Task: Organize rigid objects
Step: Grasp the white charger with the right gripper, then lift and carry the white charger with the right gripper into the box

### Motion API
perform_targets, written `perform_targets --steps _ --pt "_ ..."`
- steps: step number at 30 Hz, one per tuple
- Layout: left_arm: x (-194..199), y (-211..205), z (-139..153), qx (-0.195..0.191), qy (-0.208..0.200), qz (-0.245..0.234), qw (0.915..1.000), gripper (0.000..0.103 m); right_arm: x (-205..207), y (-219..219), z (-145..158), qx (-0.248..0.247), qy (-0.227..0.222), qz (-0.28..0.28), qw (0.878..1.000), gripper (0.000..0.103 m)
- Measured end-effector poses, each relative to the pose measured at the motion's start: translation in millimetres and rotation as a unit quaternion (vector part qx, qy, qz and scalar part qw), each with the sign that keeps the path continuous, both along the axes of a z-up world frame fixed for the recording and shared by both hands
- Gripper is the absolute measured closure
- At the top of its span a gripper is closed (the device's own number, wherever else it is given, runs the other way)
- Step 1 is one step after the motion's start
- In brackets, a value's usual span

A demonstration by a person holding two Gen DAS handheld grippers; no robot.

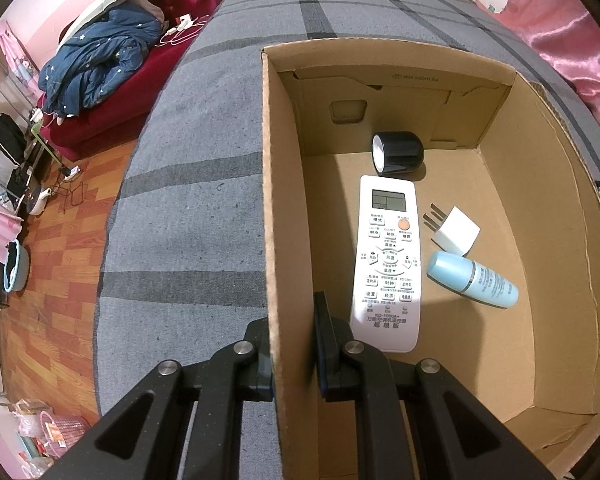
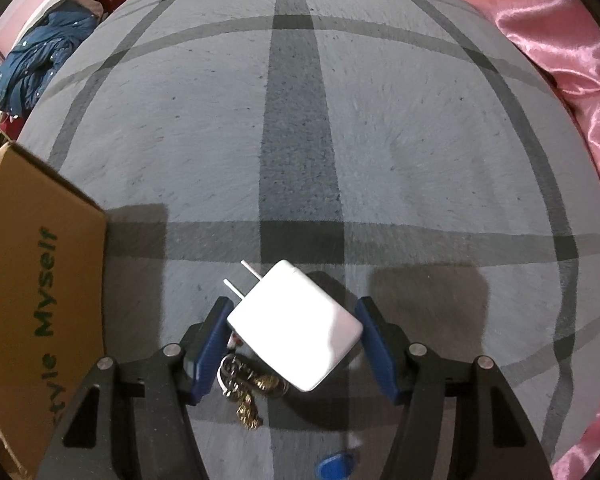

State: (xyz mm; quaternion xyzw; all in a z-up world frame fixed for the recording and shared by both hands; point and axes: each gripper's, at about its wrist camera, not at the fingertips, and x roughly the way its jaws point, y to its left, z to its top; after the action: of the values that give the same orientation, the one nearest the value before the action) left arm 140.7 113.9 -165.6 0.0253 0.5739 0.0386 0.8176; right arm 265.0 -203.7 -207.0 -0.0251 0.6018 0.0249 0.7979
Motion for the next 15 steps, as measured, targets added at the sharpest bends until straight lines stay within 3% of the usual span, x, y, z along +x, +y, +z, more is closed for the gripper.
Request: perform_targets --steps 15 --pt "1.2 -0.5 0.3 -0.003 0.003 0.001 1.0 0.089 -33.0 7.1 45.8 -0.018 -0.008 0.02 1.0 0.036"
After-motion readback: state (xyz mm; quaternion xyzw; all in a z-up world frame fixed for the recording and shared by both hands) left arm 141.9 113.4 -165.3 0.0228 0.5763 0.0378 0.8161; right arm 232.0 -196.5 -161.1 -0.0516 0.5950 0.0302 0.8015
